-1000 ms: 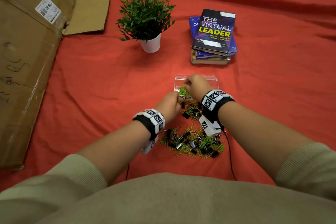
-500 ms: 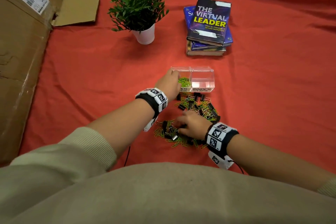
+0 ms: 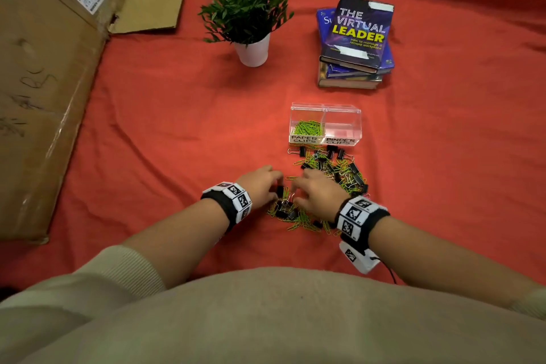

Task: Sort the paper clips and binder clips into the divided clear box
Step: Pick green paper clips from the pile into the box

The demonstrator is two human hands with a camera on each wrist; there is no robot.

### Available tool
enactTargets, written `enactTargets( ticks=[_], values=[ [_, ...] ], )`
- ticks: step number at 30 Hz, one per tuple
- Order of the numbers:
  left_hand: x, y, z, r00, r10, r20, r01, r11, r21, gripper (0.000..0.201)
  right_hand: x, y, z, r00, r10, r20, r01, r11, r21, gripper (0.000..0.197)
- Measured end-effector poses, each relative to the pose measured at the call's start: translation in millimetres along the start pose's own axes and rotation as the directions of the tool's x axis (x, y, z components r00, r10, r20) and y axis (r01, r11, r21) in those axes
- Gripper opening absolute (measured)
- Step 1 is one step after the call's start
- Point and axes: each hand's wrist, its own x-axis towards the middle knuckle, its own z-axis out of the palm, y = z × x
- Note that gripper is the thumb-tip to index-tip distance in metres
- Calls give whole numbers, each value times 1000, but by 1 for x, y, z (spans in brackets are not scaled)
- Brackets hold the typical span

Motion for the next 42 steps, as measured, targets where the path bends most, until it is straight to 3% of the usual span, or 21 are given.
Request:
enactTargets(
  ticks=[4,9,12,14,18,21,26,28,30,32,36,39,42],
  values=[
    [7,7,-3,989,-43,-139,29,995,-99,19,-4,-14,19,993,-50,104,61,993,-105,34],
    [4,7,-12,964,-91,-249,50,984,-170,17,-8,12,8,995,85,-60,-91,992,-89,23],
    [-11,6,-10,971,-160,-176,140,983,-123,13,-10,26,-2,973,161,-165,-172,984,-49,20],
    [-20,5,-2,973,-209,-101,203,977,-70,23,-8,21,-4,976,126,-175,-135,990,-38,20],
    [-29,5,15,977,-204,-57,205,979,-2,44,-2,-6,9,999,-8,-40,6,999,-33,27],
    [-28,7,22,981,-184,-58,185,983,-1,48,1,-12,16,999,-33,42,35,998,-56,27],
    [-25,8,21,984,-166,-59,165,986,-21,36,-1,10,1,990,72,-125,-72,997,1,17],
    [-24,9,21,984,-164,-61,165,986,-4,31,-6,10,-3,996,30,-82,-31,1000,-6,16],
    [-23,11,21,985,-156,-69,158,987,24,28,-13,3,-2,997,-44,56,48,997,-62,21],
    [-22,14,22,986,-151,-69,155,987,50,25,-20,-6,4,984,-95,152,116,983,-139,35],
    [-22,18,24,985,-166,-55,168,985,45,25,-25,-11,14,974,-115,193,168,943,-286,65],
    [-22,19,26,985,-165,-47,167,985,47,24,-24,-11,17,974,-94,208,152,947,-281,60],
    [-22,21,25,987,-157,-33,160,983,92,23,-25,-9,19,972,-93,216,146,959,-243,43]
  ],
)
